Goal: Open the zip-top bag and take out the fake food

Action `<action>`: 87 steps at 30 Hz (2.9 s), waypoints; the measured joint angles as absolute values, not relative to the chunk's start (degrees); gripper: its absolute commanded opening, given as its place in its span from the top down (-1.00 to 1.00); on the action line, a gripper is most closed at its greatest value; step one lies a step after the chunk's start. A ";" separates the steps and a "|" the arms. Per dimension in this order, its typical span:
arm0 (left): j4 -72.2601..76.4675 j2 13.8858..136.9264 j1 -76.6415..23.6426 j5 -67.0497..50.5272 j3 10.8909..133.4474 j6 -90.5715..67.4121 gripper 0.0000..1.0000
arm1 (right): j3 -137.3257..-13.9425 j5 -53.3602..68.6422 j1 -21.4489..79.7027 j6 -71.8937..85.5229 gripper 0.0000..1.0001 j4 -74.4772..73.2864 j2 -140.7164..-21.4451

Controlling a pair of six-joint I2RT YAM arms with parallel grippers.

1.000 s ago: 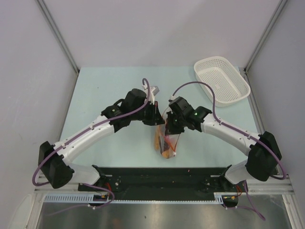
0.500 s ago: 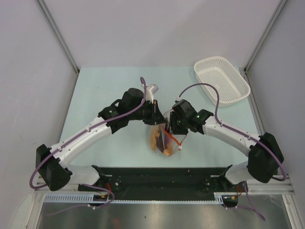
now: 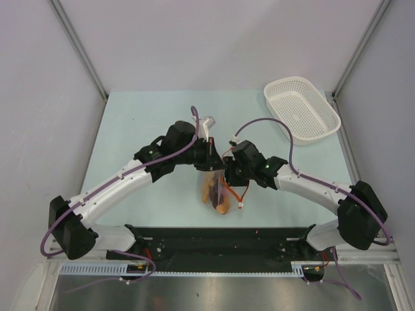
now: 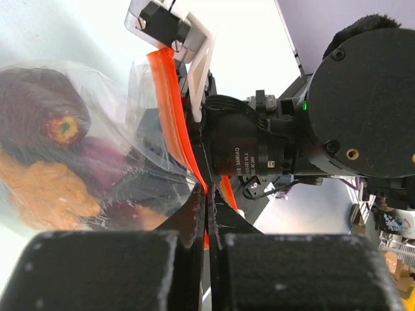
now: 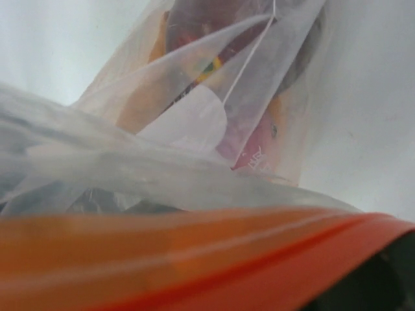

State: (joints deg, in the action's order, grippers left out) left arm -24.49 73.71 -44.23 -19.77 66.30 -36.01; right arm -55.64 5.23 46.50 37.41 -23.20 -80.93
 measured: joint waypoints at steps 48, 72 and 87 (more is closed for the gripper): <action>-25.34 74.15 -42.02 -17.04 63.05 -35.27 0.99 | -72.99 10.09 9.06 33.93 0.98 -29.06 -73.49; -25.47 79.31 -42.33 -24.77 65.82 -30.96 0.99 | -95.81 -3.09 -6.52 25.23 -0.90 -36.88 -110.39; -22.70 88.55 -48.12 -28.82 75.99 -32.01 0.99 | -65.87 8.51 15.66 27.14 0.41 -47.16 -64.23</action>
